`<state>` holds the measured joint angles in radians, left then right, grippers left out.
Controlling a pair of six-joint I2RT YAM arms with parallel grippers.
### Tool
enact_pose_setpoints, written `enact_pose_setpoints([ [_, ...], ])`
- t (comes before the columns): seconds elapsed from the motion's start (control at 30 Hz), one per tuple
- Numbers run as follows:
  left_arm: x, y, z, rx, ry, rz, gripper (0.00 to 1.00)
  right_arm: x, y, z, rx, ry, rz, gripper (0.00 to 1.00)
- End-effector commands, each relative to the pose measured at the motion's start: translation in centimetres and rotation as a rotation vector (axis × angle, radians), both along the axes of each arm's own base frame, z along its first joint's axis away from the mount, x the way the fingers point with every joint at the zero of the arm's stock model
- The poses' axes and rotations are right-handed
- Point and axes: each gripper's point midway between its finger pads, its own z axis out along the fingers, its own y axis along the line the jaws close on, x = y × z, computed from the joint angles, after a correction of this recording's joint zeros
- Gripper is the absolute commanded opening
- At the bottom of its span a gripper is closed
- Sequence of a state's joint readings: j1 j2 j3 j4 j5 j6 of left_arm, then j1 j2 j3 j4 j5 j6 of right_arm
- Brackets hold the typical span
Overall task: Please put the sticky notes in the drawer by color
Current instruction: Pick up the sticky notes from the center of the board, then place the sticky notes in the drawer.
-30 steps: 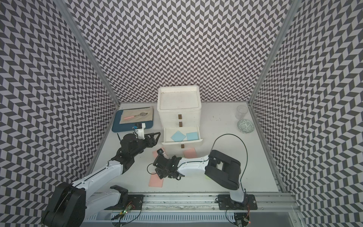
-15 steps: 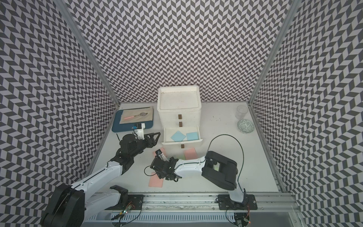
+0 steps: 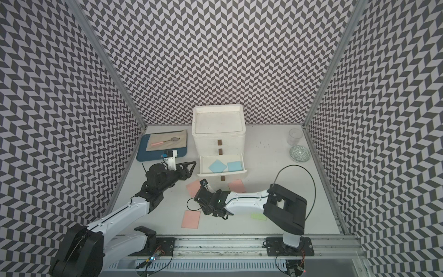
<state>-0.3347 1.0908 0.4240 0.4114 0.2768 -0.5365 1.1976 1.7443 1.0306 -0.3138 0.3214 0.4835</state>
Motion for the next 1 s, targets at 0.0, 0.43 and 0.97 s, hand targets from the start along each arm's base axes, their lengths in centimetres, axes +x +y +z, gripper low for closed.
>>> enact_pose_setpoints([
  [0.0,-0.1,-0.5,0.5,0.007,-0.033,-0.024,0.65,0.6,1.9,5.8,0.146,-0.077,0.041,0.77],
  [0.43,-2.1,-5.8,2.1,-0.078,-0.105,-0.309,0.65,5.3,-4.0,15.1,0.364,-0.224,-0.038,0.76],
  [0.97,-5.6,-9.7,4.6,-0.281,-0.108,-0.628,0.65,6.5,-6.4,14.4,0.369,-0.229,-0.079,0.77],
])
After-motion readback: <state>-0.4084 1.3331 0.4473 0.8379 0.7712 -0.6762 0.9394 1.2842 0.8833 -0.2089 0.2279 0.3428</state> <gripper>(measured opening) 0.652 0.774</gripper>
